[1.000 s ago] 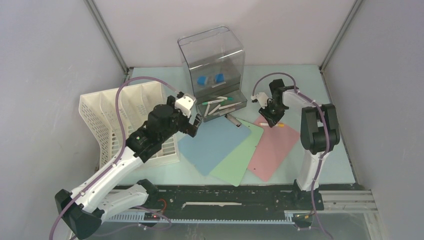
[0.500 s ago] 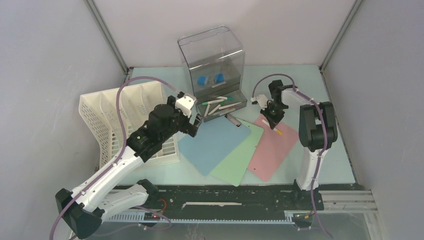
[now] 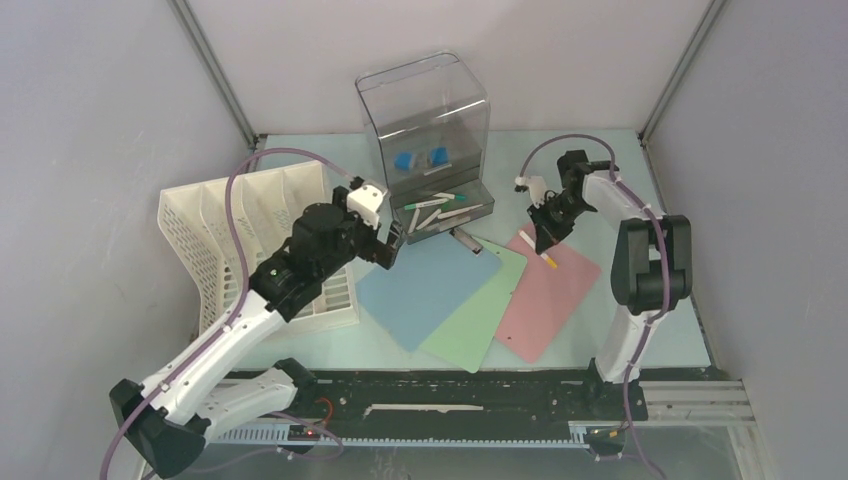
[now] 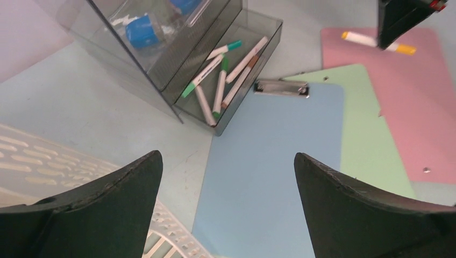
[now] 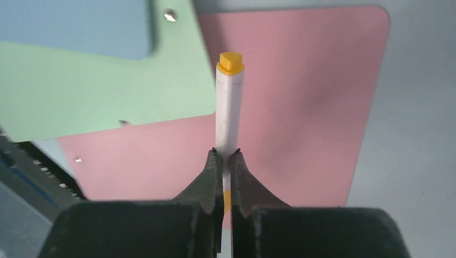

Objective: Organize the desk
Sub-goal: Pick up the stationery from the center of the board, then place the stationery in the drawer.

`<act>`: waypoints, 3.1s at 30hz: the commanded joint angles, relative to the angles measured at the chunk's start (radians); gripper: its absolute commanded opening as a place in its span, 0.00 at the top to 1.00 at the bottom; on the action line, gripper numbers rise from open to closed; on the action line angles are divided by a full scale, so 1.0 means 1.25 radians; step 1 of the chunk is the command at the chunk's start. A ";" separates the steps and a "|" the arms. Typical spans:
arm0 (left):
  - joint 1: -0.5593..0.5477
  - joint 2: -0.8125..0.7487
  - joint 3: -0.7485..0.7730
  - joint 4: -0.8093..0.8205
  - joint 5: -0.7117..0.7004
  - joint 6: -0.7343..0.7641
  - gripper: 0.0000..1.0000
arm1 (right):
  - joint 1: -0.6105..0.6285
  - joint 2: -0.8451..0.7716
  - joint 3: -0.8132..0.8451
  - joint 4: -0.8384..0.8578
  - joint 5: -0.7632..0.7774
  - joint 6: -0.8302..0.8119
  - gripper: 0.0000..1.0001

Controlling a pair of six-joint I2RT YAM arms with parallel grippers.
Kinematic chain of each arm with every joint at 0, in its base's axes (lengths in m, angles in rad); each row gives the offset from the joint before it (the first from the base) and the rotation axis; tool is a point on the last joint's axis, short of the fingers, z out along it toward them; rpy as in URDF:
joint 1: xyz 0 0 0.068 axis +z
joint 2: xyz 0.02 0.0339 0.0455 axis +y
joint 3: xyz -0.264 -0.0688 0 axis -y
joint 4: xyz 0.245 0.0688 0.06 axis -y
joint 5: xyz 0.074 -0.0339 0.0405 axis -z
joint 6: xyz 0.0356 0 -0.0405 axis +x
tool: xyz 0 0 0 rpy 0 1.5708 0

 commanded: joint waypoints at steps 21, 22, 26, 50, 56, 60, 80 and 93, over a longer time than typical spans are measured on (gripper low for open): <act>-0.001 0.171 -0.198 0.979 0.235 -0.874 0.15 | 0.037 -0.306 -0.019 -0.149 -0.823 -0.010 1.00; -0.018 0.196 -0.180 0.980 0.225 -0.863 0.14 | 0.040 -0.302 -0.020 -0.148 -0.837 -0.006 1.00; -0.077 0.272 -0.126 0.981 0.195 -0.834 0.08 | 0.053 -0.290 -0.031 -0.133 -0.884 0.019 1.00; -0.159 0.420 -0.037 0.987 0.200 -0.817 0.61 | 0.059 -0.260 -0.034 -0.137 -0.887 0.024 1.00; -0.161 0.431 -0.029 0.983 0.218 -0.809 0.83 | 0.060 -0.251 -0.034 -0.137 -0.878 0.023 1.00; -0.161 0.427 -0.027 0.977 0.223 -0.797 0.99 | 0.060 -0.250 -0.034 -0.137 -0.874 0.023 1.00; -0.159 0.399 -0.024 0.921 0.207 -0.724 1.00 | 0.071 -0.257 -0.034 -0.136 -0.832 0.018 0.52; -0.135 0.344 -0.027 0.799 0.192 -0.602 0.99 | 0.074 -0.269 -0.032 -0.134 -0.789 0.012 0.31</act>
